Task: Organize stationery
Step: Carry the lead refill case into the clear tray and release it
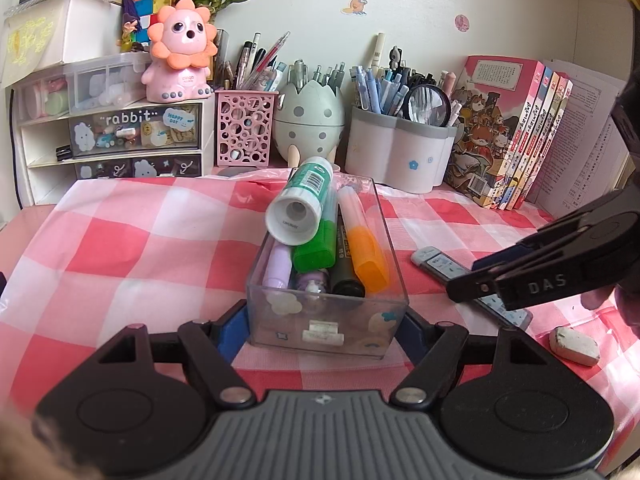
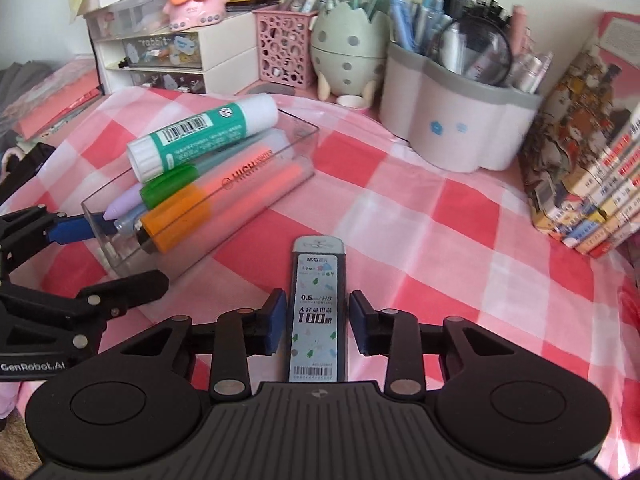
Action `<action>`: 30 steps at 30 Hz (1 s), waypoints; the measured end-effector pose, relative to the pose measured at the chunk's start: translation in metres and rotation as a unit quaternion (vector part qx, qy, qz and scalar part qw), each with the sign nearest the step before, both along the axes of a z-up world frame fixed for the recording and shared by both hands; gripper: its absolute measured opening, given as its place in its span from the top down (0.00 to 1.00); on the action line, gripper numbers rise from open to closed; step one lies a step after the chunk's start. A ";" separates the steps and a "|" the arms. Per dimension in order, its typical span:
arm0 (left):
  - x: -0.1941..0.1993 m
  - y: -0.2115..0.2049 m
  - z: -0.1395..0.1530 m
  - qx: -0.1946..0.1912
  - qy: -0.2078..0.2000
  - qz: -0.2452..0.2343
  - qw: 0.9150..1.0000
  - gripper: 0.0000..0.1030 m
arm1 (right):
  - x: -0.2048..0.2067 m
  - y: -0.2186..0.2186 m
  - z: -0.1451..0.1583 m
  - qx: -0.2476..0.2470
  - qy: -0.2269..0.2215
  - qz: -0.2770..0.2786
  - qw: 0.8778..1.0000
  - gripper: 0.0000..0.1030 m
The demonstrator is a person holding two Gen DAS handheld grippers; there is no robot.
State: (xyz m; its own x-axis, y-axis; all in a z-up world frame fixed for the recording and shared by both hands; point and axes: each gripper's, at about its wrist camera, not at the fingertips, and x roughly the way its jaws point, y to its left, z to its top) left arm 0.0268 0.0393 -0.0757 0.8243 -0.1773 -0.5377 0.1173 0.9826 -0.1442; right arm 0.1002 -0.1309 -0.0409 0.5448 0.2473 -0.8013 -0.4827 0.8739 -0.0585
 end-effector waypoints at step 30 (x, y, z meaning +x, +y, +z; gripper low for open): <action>0.000 0.000 0.000 0.000 0.000 0.000 1.000 0.52 | 0.020 -0.037 0.019 0.263 0.079 -0.139 0.952 0.68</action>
State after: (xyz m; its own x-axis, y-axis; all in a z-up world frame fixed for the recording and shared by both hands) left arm 0.0267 0.0395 -0.0758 0.8243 -0.1776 -0.5376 0.1173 0.9825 -0.1447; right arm 0.1202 -0.1678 -0.0221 0.5315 0.4999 -0.6838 -0.1947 0.8578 0.4757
